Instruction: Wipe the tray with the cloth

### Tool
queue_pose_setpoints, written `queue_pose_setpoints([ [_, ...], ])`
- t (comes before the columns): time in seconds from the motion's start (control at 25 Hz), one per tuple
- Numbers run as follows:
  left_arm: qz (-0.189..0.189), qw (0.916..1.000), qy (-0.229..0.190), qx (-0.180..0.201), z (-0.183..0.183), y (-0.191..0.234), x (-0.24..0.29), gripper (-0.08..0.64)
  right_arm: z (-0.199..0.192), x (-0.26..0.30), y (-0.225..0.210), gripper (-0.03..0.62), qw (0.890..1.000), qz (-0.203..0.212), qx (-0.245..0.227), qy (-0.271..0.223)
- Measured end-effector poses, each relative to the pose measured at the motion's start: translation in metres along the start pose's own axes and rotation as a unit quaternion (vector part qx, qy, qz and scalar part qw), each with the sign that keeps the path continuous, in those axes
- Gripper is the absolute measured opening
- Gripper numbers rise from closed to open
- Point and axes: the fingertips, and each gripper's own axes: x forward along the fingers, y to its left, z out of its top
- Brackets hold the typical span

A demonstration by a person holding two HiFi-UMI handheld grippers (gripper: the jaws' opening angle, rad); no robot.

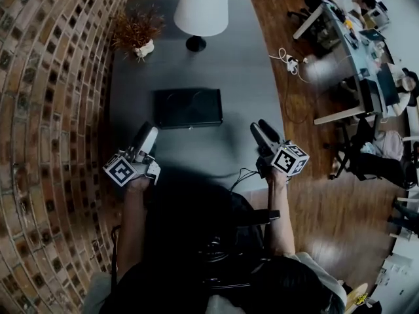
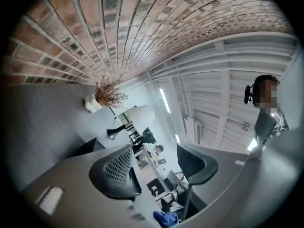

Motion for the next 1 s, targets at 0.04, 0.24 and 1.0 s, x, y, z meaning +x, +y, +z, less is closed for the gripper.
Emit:
queue_pose_setpoints([
  [0.04, -0.005, 1.0000, 0.001, 0.001, -0.001, -0.004, -0.001, 0.284, 0.002, -0.004, 0.002, 0.218, 1.000, -0.003, -0.005, -0.003],
  [0.24, -0.031, 0.9995, 0.008, 0.005, -0.001, -0.029, 0.010, 0.284, 0.015, -0.013, 0.017, 0.218, 1.000, -0.002, -0.025, -0.017],
  [1.0, -0.092, 0.9955, 0.013, 0.021, 0.000, -0.071, 0.016, 0.261, -0.001, 0.001, 0.039, 0.210, 0.998, 0.009, -0.054, 0.015],
])
